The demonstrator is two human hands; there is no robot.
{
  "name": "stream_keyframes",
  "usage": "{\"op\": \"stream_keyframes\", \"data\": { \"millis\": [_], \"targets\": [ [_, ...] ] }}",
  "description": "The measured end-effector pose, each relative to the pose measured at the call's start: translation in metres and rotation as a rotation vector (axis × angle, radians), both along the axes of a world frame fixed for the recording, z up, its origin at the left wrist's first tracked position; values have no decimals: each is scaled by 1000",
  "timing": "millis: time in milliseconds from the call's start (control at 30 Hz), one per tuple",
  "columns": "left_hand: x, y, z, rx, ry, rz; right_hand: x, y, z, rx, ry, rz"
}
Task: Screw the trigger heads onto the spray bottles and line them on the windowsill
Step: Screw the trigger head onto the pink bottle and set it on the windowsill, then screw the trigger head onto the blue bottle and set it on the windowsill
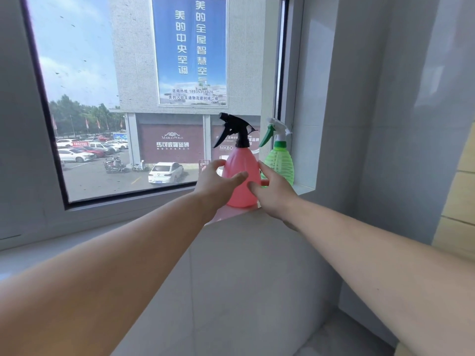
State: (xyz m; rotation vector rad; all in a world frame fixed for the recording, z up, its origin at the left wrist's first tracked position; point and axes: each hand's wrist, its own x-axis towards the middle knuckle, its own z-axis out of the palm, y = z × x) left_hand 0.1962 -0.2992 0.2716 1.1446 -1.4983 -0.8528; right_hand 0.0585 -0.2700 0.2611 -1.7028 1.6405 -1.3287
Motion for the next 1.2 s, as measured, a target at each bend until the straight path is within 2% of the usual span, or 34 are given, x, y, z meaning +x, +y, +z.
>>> {"op": "stream_keyframes", "data": {
  "millis": [500, 633, 767, 833, 1000, 1200],
  "targets": [
    [16, 29, 1, 4, -22, 62, -21, 45, -1, -7, 49, -106],
    [15, 59, -6, -40, -10, 94, -42, 77, -18, 29, 10, -133],
    [-6, 101, -33, -76, -5, 16, -68, 127, -59, 105, 19, -188],
    [-22, 123, -60, -12, -62, -76, -83, 158, -95, 179, 14, -208],
    [-69, 169, -167, 342, -316, -384, -126, 233, -209, 464, 17, -284],
    [-109, 197, -310, 570, -815, -637, -168, 284, -332, 738, -51, -364]
  ]
}}
